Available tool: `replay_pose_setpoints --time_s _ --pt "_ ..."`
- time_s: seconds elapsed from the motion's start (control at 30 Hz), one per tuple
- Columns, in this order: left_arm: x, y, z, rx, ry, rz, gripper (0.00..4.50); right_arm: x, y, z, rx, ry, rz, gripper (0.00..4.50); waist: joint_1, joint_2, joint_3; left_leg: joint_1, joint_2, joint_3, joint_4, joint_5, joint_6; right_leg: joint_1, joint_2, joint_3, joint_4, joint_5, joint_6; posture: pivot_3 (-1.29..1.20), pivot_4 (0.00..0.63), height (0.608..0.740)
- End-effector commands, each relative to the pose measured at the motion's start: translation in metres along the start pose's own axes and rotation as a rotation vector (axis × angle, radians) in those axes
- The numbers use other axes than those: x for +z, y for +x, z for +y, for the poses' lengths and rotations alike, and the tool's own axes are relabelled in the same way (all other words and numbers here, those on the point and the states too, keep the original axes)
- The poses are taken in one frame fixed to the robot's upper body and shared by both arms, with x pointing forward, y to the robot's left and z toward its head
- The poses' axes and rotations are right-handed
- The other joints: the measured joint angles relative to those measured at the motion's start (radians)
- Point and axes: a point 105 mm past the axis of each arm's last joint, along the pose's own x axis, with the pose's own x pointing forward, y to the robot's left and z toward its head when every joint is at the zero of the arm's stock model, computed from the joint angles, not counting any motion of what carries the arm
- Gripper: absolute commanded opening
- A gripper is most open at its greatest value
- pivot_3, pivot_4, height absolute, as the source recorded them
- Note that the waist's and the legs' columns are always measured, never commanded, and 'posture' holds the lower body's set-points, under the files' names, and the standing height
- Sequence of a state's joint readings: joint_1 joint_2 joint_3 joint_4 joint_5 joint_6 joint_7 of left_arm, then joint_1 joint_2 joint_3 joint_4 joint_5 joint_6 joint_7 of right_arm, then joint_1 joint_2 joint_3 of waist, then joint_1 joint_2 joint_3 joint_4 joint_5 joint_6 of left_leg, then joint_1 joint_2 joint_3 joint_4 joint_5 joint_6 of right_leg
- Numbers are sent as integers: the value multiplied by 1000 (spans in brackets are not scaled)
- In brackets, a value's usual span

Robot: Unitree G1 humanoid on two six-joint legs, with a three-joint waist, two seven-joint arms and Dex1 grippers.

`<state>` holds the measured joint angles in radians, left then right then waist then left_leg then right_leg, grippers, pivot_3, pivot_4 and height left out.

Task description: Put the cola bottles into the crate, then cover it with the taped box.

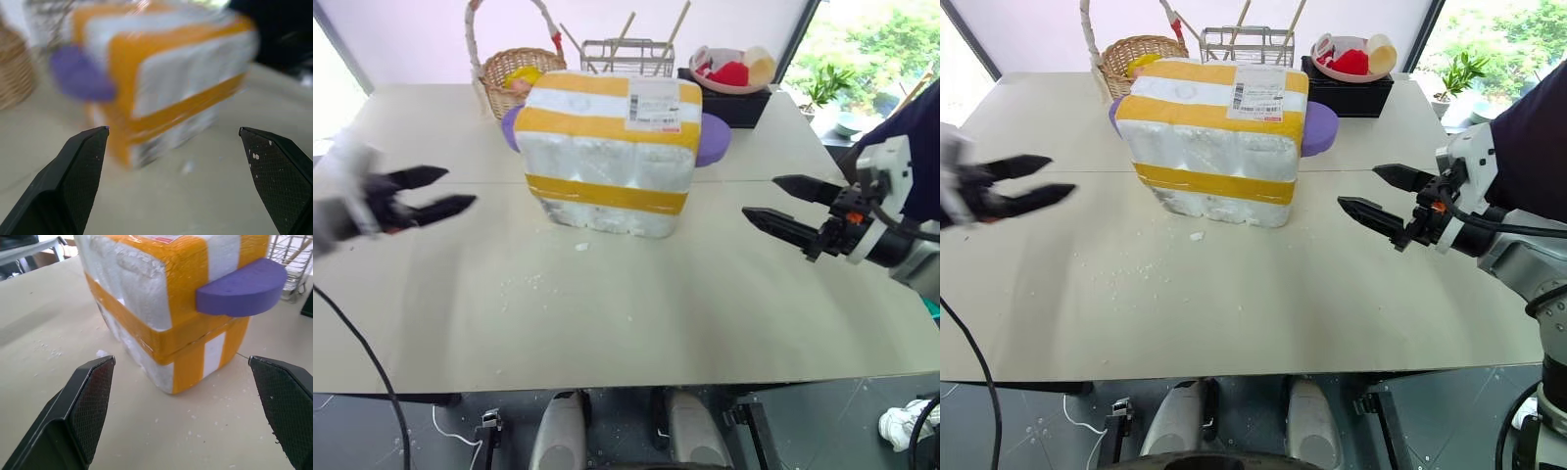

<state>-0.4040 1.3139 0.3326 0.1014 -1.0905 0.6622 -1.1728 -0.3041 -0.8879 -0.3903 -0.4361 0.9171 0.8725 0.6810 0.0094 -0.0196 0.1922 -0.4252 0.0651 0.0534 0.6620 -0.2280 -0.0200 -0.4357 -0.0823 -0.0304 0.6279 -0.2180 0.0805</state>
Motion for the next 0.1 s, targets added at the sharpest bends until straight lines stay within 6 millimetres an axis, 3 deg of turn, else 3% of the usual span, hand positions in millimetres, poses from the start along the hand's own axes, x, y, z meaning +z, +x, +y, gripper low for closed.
replay_pose_setpoints --time_s 0.03,0.1 --pt "-3 -6 -12 -74 -33 77 4473 13 0 3 46 -56 -24 4500 3 7 -1 1 0 0 0 0 0 1 0 0 0 0 0 0 150 740" --pt "-7 -8 -11 -66 -5 126 4473 16 1 4 67 -59 -29 4500 3 8 -1 3 0 0 -1 0 0 1 0 0 1 0 0 0 150 740"
